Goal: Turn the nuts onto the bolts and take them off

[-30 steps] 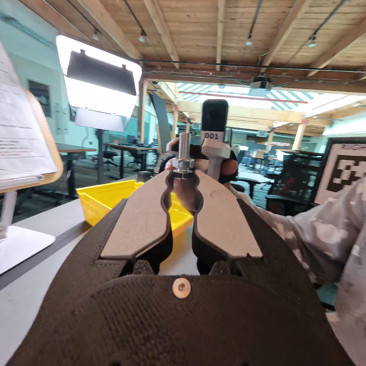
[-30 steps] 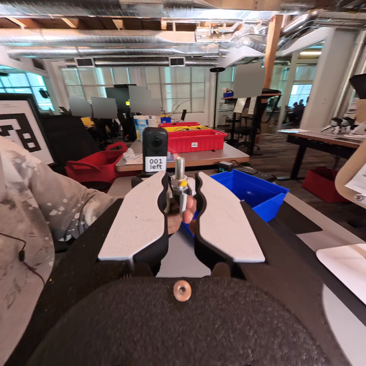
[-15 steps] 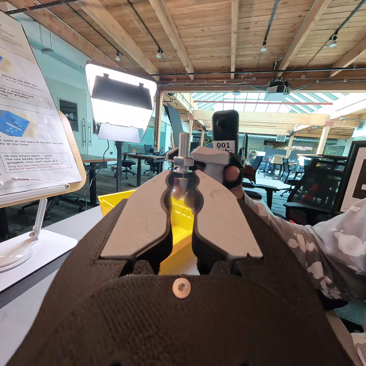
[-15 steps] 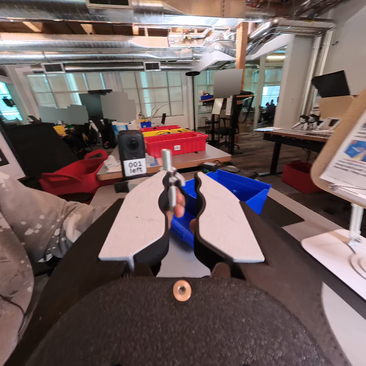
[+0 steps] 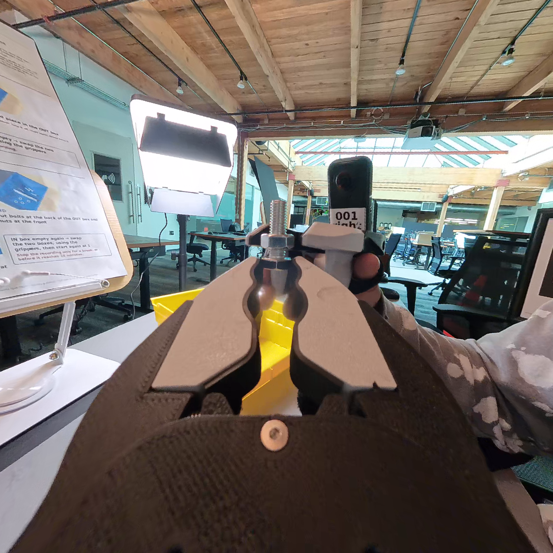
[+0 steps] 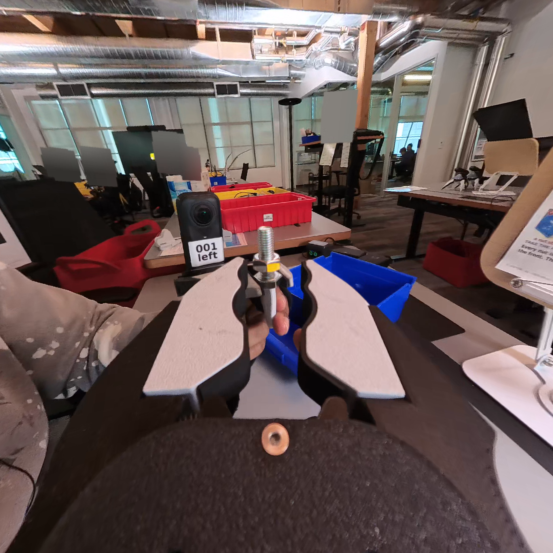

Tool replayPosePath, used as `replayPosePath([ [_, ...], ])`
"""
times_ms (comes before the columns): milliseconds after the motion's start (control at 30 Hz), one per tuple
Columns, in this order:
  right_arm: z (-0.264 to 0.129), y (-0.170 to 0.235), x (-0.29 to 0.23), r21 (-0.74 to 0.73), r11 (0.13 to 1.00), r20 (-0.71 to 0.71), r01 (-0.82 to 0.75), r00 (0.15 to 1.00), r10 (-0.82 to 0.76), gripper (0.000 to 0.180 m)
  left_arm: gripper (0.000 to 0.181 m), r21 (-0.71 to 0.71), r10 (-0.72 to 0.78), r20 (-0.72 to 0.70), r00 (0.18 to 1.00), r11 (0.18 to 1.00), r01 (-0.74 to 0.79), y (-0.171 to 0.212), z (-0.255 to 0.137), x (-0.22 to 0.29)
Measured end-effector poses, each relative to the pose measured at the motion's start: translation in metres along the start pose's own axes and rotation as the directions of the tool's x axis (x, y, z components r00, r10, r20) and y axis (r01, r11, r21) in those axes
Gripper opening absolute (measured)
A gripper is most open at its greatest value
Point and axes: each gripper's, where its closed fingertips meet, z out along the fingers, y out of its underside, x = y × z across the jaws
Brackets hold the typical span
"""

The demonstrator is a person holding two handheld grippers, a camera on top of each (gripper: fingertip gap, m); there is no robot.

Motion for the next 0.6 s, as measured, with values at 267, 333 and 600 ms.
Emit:
replayPosePath([
  [267,-0.012,-0.006,0.023,0.049,0.997,-0.065,-0.055,0.996,0.059,0.017,0.018,0.023,0.021,0.006,1.0,1.0,-0.021,-0.01,-0.004,-0.001],
  [333,-0.005,-0.006,0.009,0.052,0.997,-0.016,-0.05,0.999,0.051,0.025,0.018,0.012,0.015,0.01,1.0,1.0,-0.015,-0.006,-0.003,-0.003],
  [600,-0.01,-0.006,0.025,0.072,0.996,-0.095,-0.051,0.994,0.058,0.009,0.018,0.025,0.001,0.007,1.0,1.0,-0.001,-0.009,-0.005,-0.004],
])
